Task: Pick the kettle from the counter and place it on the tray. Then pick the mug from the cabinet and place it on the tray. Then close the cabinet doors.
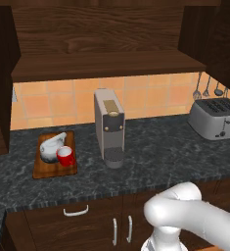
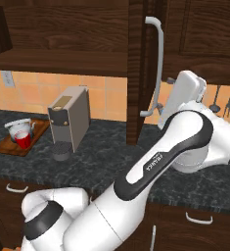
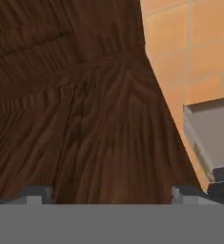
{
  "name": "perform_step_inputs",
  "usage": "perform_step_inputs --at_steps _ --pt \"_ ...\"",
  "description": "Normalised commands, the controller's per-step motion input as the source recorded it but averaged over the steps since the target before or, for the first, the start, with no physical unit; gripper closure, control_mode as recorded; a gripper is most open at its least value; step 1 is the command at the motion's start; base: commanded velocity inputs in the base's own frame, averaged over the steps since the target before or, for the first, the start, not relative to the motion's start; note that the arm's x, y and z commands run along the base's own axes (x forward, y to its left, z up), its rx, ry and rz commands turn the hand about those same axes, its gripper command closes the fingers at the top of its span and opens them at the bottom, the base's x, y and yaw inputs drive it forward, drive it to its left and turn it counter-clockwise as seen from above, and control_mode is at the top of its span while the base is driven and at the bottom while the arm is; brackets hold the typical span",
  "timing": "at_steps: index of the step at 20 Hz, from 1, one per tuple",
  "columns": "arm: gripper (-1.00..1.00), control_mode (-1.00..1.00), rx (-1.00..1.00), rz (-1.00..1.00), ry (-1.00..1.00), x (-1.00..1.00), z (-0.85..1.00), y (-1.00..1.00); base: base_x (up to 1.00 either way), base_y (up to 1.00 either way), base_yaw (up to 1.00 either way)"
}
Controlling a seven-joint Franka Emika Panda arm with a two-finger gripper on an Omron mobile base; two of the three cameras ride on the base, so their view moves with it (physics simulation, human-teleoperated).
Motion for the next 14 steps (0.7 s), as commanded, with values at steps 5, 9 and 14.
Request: perform_step_inputs --at_steps 5,9,14 --pt "-1.00 -1.00 0.03 0.05 -0.15 0.00 0.37 0.93 0.00 0.00 0.00" --pt "-1.00 -1.00 0.01 0.04 -0.10 0.00 0.26 0.85 0.00 0.00 0.00" --pt "-1.00 -1.00 -0.03 0.00 0.07 0.16 -0.04 0.21 0.00 0.00 0.00"
